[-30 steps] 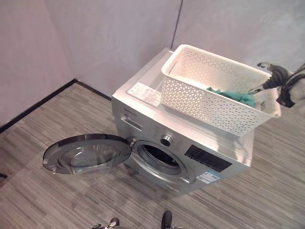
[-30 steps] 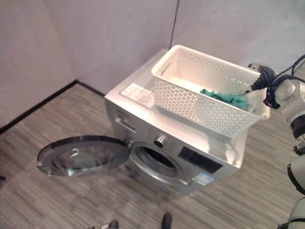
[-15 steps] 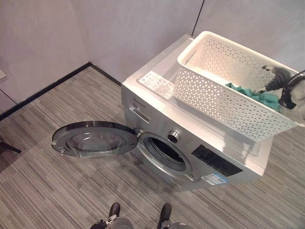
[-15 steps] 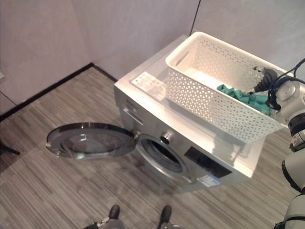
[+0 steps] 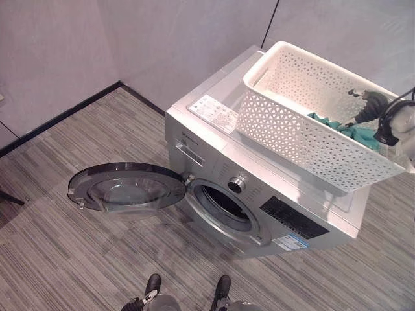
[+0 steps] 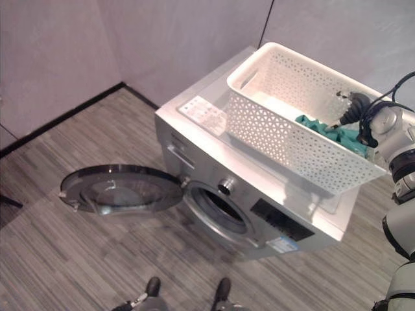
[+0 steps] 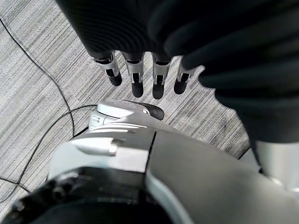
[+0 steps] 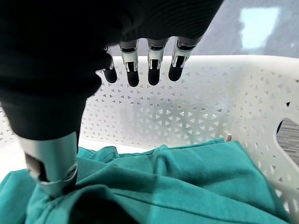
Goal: Grab the laundry basket,head to the washer,open it,put in the laundry and shut it.
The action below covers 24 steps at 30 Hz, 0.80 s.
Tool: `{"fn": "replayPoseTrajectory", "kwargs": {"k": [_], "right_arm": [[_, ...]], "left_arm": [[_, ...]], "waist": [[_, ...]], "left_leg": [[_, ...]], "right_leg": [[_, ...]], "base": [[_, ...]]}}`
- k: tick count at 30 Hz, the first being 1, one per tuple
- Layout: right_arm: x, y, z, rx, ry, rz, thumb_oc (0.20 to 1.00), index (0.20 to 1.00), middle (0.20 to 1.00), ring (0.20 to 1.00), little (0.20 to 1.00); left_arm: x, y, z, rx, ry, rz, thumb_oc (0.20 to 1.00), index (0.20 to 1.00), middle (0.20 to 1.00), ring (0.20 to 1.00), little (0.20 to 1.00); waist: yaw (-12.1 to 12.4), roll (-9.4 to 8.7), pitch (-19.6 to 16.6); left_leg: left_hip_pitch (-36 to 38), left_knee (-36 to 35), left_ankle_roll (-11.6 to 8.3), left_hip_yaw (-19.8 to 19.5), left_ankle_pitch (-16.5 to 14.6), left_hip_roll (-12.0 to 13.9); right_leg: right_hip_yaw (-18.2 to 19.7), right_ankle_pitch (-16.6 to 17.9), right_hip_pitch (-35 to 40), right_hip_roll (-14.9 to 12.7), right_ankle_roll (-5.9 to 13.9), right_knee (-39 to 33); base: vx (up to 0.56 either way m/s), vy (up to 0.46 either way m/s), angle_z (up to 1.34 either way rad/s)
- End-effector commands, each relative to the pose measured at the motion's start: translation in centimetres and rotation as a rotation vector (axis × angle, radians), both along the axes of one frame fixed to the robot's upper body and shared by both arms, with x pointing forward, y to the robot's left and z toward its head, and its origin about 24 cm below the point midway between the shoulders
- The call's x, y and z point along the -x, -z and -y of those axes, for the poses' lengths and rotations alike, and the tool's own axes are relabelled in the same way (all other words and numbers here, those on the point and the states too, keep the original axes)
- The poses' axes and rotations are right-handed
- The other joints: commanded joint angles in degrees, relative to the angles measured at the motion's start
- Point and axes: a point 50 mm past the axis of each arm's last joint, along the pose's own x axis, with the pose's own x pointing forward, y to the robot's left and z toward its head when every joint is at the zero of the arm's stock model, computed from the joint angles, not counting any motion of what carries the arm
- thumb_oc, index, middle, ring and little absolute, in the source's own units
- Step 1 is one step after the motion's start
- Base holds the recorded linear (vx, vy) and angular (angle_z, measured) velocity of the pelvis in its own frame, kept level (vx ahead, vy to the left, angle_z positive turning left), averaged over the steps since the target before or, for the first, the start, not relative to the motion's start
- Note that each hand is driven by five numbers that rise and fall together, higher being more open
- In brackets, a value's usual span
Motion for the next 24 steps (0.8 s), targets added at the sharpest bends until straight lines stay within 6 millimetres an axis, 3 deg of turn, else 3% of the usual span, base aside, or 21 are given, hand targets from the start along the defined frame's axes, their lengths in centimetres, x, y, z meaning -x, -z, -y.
{"fn": "replayPoseTrajectory", "kwargs": {"k": [1,7,10,16,18,19,24], "right_arm": [[-0.4,-3.6,-0.6,0.002,0.008,0.102,1.000,1.000,1.000,1.000,1.000],[-0.6,-2.7,-1.0,-0.010,-0.009,0.062,1.000,1.000,1.000,1.000,1.000],[0.5,1.3,1.9,-0.040,0.141,-0.162,1.000,1.000,1.000,1.000,1.000],[0.5,1.4,1.9,-0.040,0.141,-0.162,1.000,1.000,1.000,1.000,1.000],[1.7,2.4,3.7,-0.062,0.215,-0.215,1.000,1.000,1.000,1.000,1.000],[1.6,3.7,3.3,-0.061,0.197,-0.285,1.000,1.000,1.000,1.000,1.000],[0.9,3.7,2.4,-0.093,0.173,-0.251,1.000,1.000,1.000,1.000,1.000]], "left_arm": [[-0.4,-0.4,-1.3,-0.040,0.046,-0.009,1.000,1.000,1.000,1.000,1.000],[-0.3,-0.3,-1.2,-0.032,0.049,-0.010,1.000,1.000,1.000,1.000,1.000],[-2.1,-0.7,-0.2,0.003,0.121,0.062,1.000,1.000,1.000,1.000,1.000],[-2.1,-0.7,-0.2,0.003,0.121,0.062,1.000,1.000,1.000,1.000,1.000],[-1.8,-0.7,-0.5,0.008,0.093,0.061,1.000,1.000,1.000,1.000,1.000],[-1.8,-0.7,-0.7,0.002,0.070,0.068,1.000,1.000,1.000,1.000,1.000],[-2.5,-0.7,0.1,0.006,0.132,0.079,1.000,1.000,1.000,1.000,1.000]], "waist": [[0.87,-3.69,-0.25],[1.10,-3.82,-0.33],[3.48,-3.08,1.97],[3.35,-3.09,1.85],[4.34,-2.04,3.24],[4.85,-0.71,5.04],[4.45,-0.54,4.48]], "left_leg": [[1.91,0.63,0.42,-0.28,0.98,1.49],[2.13,0.56,0.36,-0.44,1.28,1.74],[-0.46,-0.38,0.15,-3.31,4.19,1.82],[-0.67,-0.34,0.15,-3.45,4.22,1.79],[-2.32,-1.10,0.03,-4.77,5.65,1.57],[-4.70,-1.93,-0.24,-5.29,6.71,0.97],[-3.91,-1.52,0.40,-4.72,5.31,0.40]], "right_leg": [[4.39,-10.32,4.28,-1.33,1.92,2.42],[4.36,-10.44,4.47,-0.98,1.77,2.29],[2.82,-10.71,2.56,-0.52,1.71,2.77],[2.70,-10.72,2.43,-0.55,1.72,2.80],[1.47,-10.74,1.22,-0.60,1.54,2.92],[0.97,-10.34,-0.89,-0.91,1.64,2.89],[1.45,-10.30,-0.03,-1.24,1.72,2.78]], "base": [[0.00,0.000,0.00],[0.02,-0.017,0.00],[-0.02,-0.082,-0.01],[-0.01,-0.006,0.18],[-0.09,-0.030,0.05],[-0.11,-0.015,0.18],[0.00,0.028,0.12]]}}
